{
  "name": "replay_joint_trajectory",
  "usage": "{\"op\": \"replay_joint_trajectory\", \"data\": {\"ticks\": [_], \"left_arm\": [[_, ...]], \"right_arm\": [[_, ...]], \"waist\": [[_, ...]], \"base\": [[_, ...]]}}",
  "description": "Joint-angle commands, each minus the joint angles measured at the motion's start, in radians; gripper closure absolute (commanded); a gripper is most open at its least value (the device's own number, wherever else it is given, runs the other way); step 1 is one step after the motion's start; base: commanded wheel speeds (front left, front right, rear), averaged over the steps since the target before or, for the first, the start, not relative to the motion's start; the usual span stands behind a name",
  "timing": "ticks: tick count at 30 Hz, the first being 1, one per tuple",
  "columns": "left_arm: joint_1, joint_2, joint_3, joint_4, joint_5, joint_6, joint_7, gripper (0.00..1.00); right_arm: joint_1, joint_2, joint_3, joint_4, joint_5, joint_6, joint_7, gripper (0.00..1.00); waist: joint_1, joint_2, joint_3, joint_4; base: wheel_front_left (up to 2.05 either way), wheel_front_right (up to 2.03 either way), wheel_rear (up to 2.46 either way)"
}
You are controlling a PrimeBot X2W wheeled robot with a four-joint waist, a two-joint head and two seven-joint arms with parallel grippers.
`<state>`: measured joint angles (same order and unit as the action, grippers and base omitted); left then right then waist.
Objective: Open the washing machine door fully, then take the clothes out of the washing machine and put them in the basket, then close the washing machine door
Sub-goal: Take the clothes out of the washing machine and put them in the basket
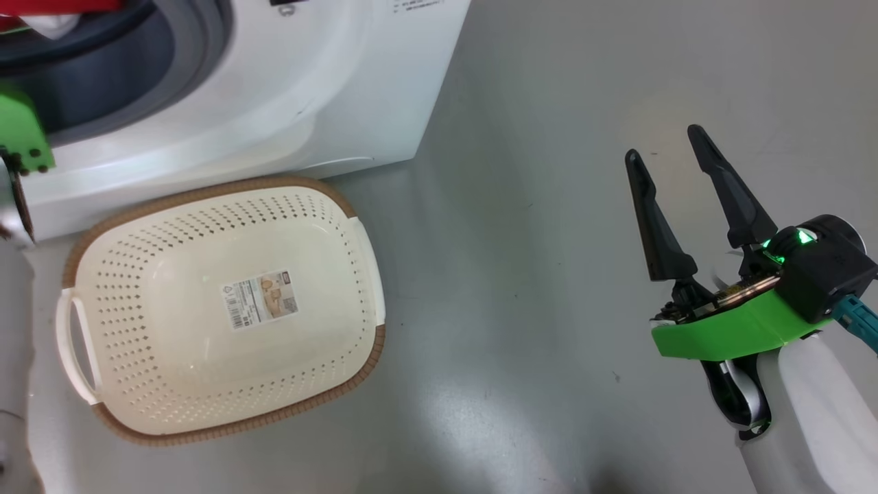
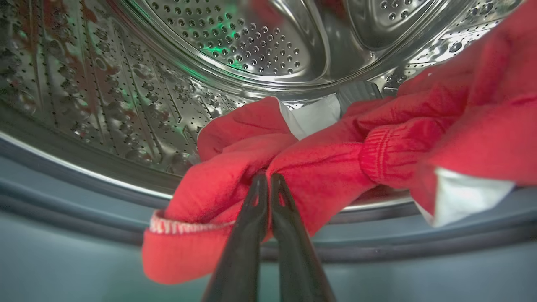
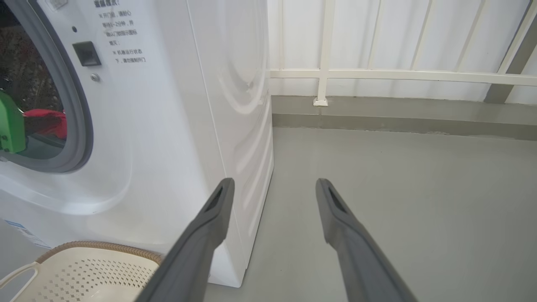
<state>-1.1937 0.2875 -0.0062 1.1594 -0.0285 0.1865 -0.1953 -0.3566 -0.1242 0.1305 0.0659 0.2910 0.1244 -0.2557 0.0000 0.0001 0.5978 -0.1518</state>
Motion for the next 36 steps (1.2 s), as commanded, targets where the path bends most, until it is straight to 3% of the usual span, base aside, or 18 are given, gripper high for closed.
{"op": "replay_joint_trajectory", "data": {"ticks": [1,10,19,36], "left_arm": [[0.032,0.043,0.025,-0.03,-0.018,-0.005,-0.019,1.0],[0.112,0.015,0.096,-0.149,-0.121,-0.061,-0.065,1.0],[0.267,-0.04,0.131,-0.42,-0.146,-0.062,-0.066,1.0],[0.535,-0.153,0.223,-0.776,-0.2,-0.13,-0.066,1.0]], "right_arm": [[0.004,-0.002,0.011,-0.02,0.004,0.006,-0.006,0.0],[0.012,-0.01,0.003,-0.02,0.002,0.006,-0.006,0.0],[0.033,-0.017,-0.011,-0.025,-0.004,0.006,-0.006,0.0],[0.097,-0.026,-0.018,-0.013,-0.005,0.006,-0.006,0.0]], "waist": [[0.0,-0.0001,-0.004,0.005],[0.0,-0.0001,-0.025,0.024],[0.0,-0.0001,-0.065,0.056],[0.0,-0.0001,-0.21,0.101]], "base": [[0.0,0.0,0.0],[0.0,0.0,0.0],[0.0,0.0,0.0],[0.0,0.0,0.0]]}}
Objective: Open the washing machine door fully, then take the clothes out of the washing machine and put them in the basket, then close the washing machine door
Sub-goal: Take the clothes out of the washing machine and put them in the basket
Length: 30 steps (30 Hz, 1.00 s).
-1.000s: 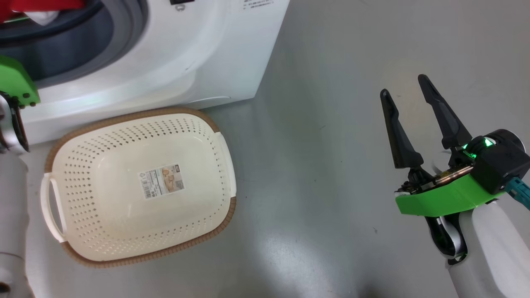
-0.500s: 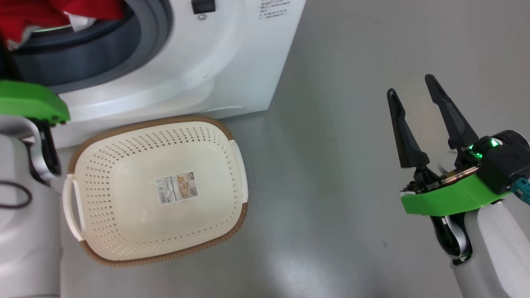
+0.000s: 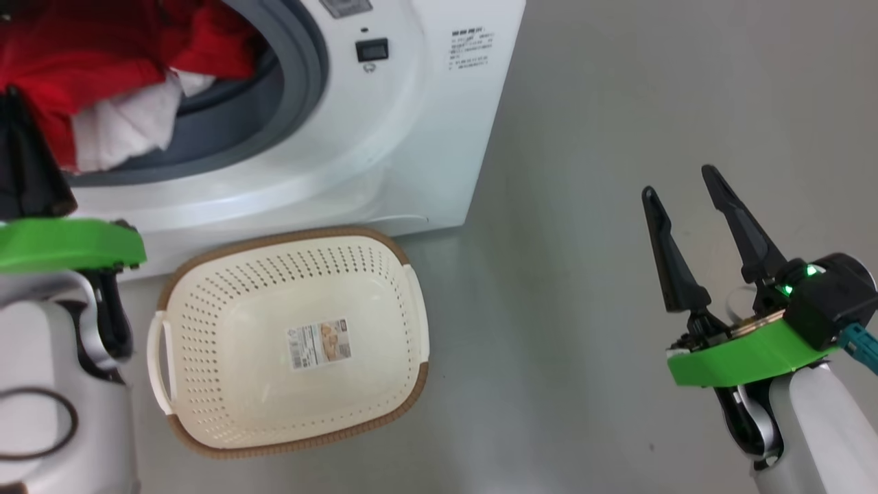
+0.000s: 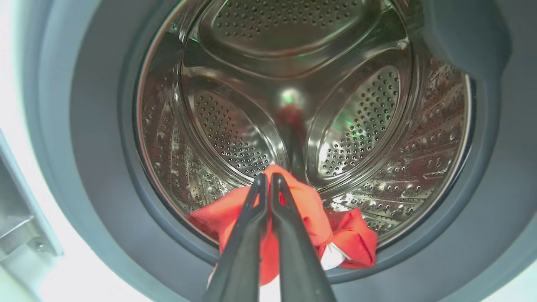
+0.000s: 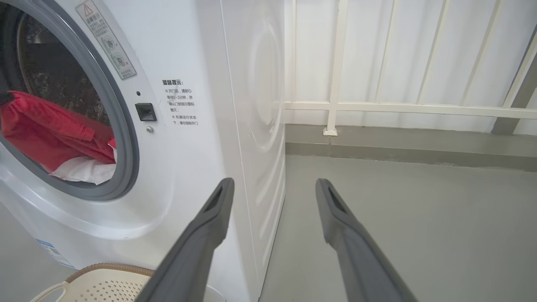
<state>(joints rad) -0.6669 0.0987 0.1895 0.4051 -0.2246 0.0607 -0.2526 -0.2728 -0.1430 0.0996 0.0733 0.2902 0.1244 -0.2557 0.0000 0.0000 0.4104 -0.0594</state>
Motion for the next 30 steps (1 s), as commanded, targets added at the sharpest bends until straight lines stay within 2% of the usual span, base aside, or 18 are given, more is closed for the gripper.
{"op": "replay_joint_trajectory", "data": {"ticks": [1,6,11,21,26,30], "left_arm": [[0.023,0.031,0.028,-0.042,-0.001,-0.006,-0.009,1.0],[0.095,0.002,0.02,-0.138,-0.006,-0.027,-0.009,1.0],[0.16,-0.016,-0.004,-0.238,-0.011,-0.029,-0.009,1.0],[0.306,-0.035,-0.052,-0.487,-0.018,0.002,0.021,1.0],[0.386,-0.041,-0.095,-0.646,-0.024,0.024,0.058,1.0],[0.428,-0.043,-0.129,-0.714,-0.049,0.029,0.09,1.0]], "right_arm": [[0.018,-0.008,0.012,-0.021,-0.005,0.006,-0.006,0.0],[0.043,-0.007,0.005,-0.019,-0.006,0.006,-0.006,0.0],[0.06,0.001,0.002,-0.02,-0.005,0.006,-0.006,0.0],[0.079,0.013,-0.003,-0.012,-0.006,0.006,-0.006,0.0],[0.085,0.011,-0.013,-0.013,-0.007,0.006,-0.006,0.0],[0.086,0.009,-0.016,-0.014,-0.01,0.006,-0.006,0.0]], "waist": [[0.0,0.0,-0.032,0.01],[0.0,0.0,-0.076,0.02],[0.0,0.0,-0.103,0.024],[0.0,0.0,-0.139,0.018],[0.0,0.0,-0.134,0.021],[0.0,0.0,-0.121,0.031]], "base": [[0.0,0.0,0.0],[0.0,0.0,0.0],[0.0,0.0,0.0],[0.0,0.0,0.0],[0.0,0.0,0.0],[0.0,0.0,0.0]]}}
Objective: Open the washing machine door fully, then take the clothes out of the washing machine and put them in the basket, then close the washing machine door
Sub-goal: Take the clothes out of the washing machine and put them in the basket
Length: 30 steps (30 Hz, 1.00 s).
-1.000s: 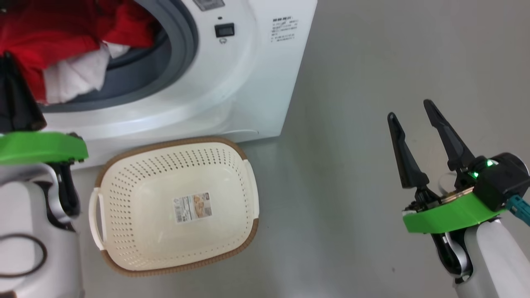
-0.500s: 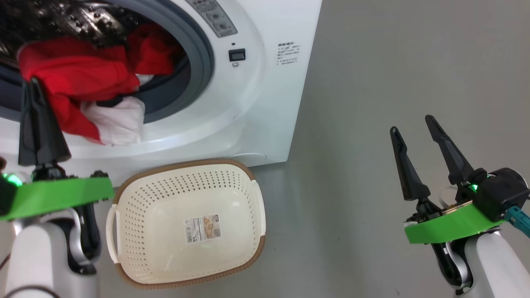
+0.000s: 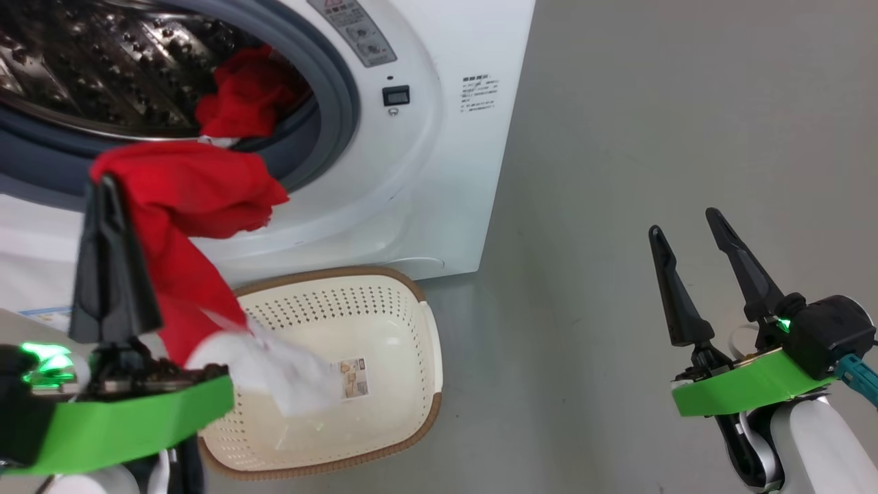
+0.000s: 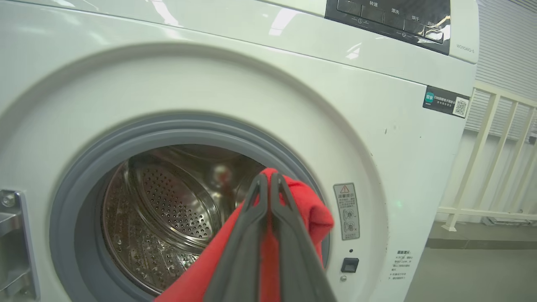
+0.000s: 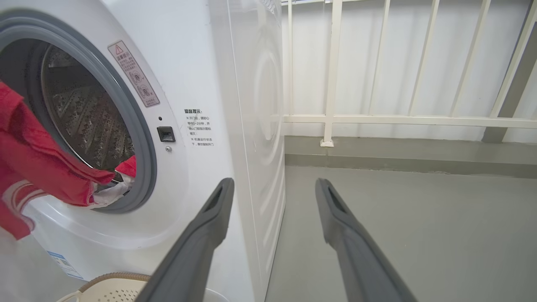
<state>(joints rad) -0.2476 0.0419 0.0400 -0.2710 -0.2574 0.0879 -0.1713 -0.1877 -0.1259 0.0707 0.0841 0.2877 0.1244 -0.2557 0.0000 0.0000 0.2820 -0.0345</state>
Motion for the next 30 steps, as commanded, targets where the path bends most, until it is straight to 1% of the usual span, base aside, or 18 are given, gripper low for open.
{"op": "replay_joint_trajectory", "data": {"ticks": [1,4,6,12,17,20,23,27,30], "left_arm": [[0.015,0.013,0.014,-0.04,-0.032,0.002,0.013,1.0],[0.027,0.012,0.005,-0.028,-0.044,0.003,0.019,1.0],[0.029,0.011,-0.001,-0.007,-0.07,0.001,0.015,1.0],[0.018,0.01,-0.027,0.122,-0.153,-0.014,0.008,1.0],[-0.012,0.01,-0.056,0.272,-0.172,-0.033,0.011,1.0],[-0.042,0.009,-0.068,0.361,-0.211,-0.047,0.0,1.0],[-0.082,0.009,-0.074,0.472,-0.232,-0.058,-0.012,1.0],[-0.144,0.009,-0.078,0.623,-0.284,-0.087,-0.017,1.0],[-0.195,0.009,-0.084,0.74,-0.298,-0.098,-0.02,1.0]], "right_arm": [[-0.001,-0.008,0.013,-0.026,-0.009,0.006,-0.006,0.0],[-0.006,-0.008,0.016,-0.026,-0.009,0.006,-0.006,0.0],[-0.013,-0.009,0.02,-0.028,-0.009,0.006,-0.006,0.0],[-0.031,-0.012,0.026,-0.031,-0.008,0.006,-0.006,0.0],[-0.046,-0.013,0.031,-0.034,-0.007,0.006,-0.006,0.0],[-0.058,-0.012,0.035,-0.036,-0.006,0.006,-0.006,0.0],[-0.072,-0.013,0.043,-0.034,-0.005,0.006,-0.006,0.0],[-0.093,-0.016,0.047,-0.036,-0.003,0.006,-0.006,0.0],[-0.106,-0.017,0.044,-0.037,-0.002,0.006,-0.006,0.0]], "waist": [[0.0,0.0,0.011,0.008],[0.0,0.0,0.02,0.011],[0.0,0.0,0.031,0.013],[0.0,0.0,0.067,0.017],[0.0,0.0,0.107,0.013],[0.0,0.0,0.134,0.008],[0.0,0.0,0.158,-0.001],[0.0,0.0,0.191,-0.014],[0.0,0.0,0.214,-0.021]], "base": [[0.0,0.0,0.0],[0.0,0.0,0.0],[0.0,0.0,0.0],[0.0,0.0,0.0],[0.0,0.0,0.0],[0.0,0.0,0.0],[0.0,0.0,0.0],[0.0,0.0,0.0],[0.0,0.0,0.0]]}}
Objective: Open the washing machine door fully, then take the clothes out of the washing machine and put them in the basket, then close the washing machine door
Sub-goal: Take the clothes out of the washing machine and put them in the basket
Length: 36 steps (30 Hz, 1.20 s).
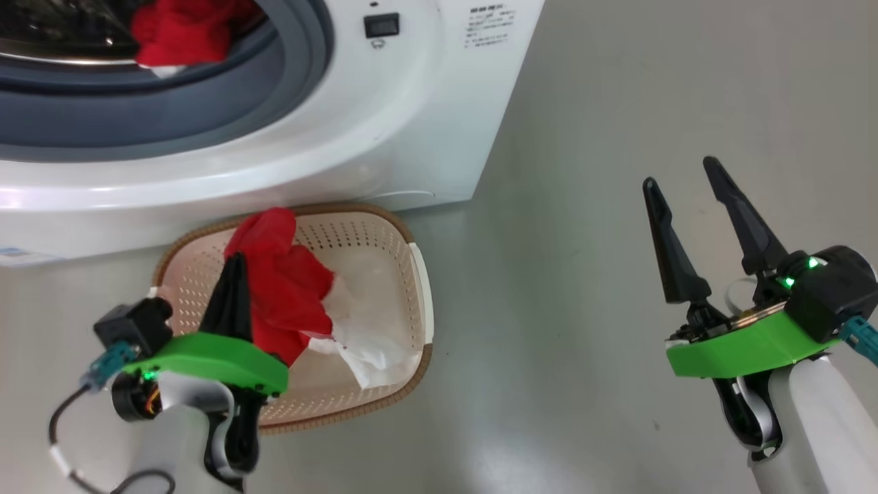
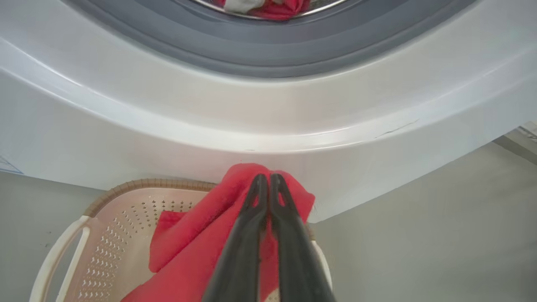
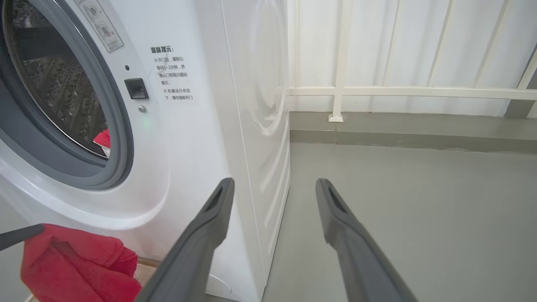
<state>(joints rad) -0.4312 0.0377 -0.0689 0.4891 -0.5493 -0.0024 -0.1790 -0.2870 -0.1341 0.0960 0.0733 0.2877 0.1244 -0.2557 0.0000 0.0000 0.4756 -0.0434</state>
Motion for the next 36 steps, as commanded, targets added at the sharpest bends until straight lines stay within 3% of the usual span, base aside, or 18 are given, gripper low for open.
{"op": "replay_joint_trajectory", "data": {"ticks": [1,16,23,29,32,34,35,36], "left_arm": [[-0.029,0.013,0.022,0.02,-0.009,-0.012,-0.014,1.0],[-0.251,0.019,-0.01,0.555,-0.011,-0.058,-0.033,1.0],[-0.32,0.023,-0.029,0.716,-0.003,-0.067,-0.035,1.0],[-0.342,0.026,-0.034,0.772,-0.009,-0.062,-0.017,1.0],[-0.344,0.026,-0.035,0.78,-0.01,-0.062,-0.03,0.55],[-0.342,0.026,-0.041,0.783,-0.005,-0.064,-0.043,0.07],[-0.341,0.026,-0.042,0.784,-0.006,-0.066,-0.049,0.0],[-0.34,0.026,-0.044,0.784,-0.004,-0.069,-0.056,0.0]], "right_arm": [[-0.011,-0.008,0.018,-0.027,-0.002,0.006,-0.006,0.0],[-0.053,0.003,0.037,-0.025,0.004,0.006,-0.006,0.0],[-0.075,0.007,0.049,-0.029,0.007,0.006,-0.006,0.0],[-0.084,0.011,0.055,-0.021,0.01,0.006,-0.006,0.0],[-0.083,0.013,0.053,-0.016,0.011,0.006,-0.006,0.0],[-0.082,0.015,0.05,-0.013,0.01,0.006,-0.006,0.0],[-0.082,0.016,0.047,-0.011,0.009,0.006,-0.006,0.0],[-0.082,0.018,0.045,-0.01,0.008,0.006,-0.006,0.0]], "waist": [[0.0,0.0,0.028,-0.014],[0.0,0.0,0.106,-0.048],[0.0,0.0,0.15,-0.064],[0.0,0.0,0.157,-0.081],[0.0,0.0,0.146,-0.086],[0.0,0.0,0.134,-0.086],[0.0,0.0,0.128,-0.085],[0.0,0.0,0.121,-0.084]], "base": [[0.0,0.0,0.0],[0.0,0.0,0.0],[0.0,0.0,0.0],[0.0,0.0,0.0],[0.0,0.0,0.0],[0.0,0.0,0.0],[0.0,0.0,0.0],[0.0,0.0,0.0]]}}
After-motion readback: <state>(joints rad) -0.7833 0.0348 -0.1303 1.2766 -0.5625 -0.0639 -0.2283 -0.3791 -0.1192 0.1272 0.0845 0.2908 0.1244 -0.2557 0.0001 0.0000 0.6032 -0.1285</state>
